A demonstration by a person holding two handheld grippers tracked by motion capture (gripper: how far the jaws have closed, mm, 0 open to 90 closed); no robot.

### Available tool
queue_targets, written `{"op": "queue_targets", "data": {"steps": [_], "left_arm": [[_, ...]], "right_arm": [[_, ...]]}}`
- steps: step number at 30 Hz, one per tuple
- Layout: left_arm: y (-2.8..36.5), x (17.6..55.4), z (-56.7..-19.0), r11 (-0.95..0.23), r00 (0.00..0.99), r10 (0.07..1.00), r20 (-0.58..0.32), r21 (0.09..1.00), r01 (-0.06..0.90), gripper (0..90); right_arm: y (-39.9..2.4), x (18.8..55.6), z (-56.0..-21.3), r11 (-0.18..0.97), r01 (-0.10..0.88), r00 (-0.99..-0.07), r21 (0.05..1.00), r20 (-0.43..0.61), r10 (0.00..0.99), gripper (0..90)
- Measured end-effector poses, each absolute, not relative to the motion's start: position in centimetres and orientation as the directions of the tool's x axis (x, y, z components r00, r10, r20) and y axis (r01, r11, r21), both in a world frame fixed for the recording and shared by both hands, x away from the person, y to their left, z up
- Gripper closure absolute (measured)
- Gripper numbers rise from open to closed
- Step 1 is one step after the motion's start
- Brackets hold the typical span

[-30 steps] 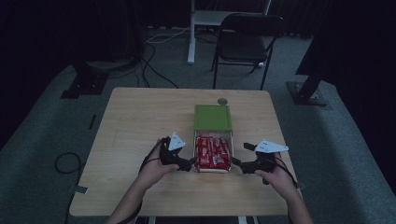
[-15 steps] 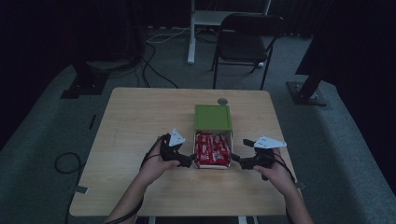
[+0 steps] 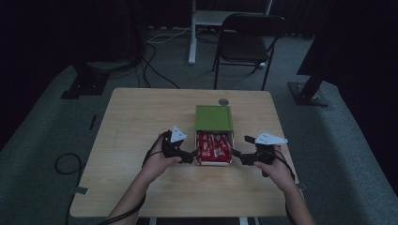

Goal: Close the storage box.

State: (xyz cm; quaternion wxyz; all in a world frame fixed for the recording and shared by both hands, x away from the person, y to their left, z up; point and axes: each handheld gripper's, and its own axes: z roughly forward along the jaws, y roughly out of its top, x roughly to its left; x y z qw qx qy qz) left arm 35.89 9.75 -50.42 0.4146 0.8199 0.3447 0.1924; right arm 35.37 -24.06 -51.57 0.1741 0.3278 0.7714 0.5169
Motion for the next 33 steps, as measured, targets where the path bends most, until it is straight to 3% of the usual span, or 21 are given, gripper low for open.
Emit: {"op": "queue_targets", "data": {"steps": [33], "left_arm": [[9.7, 38.7, -50.5, -0.390, 0.668, 0.744, 0.007, 0.817, 0.426, 2.9]], "right_arm": [[-23.7, 38.4, -51.5, 0.228, 0.362, -0.686, 0.904, 0.093, 0.721, 12.3]]}}
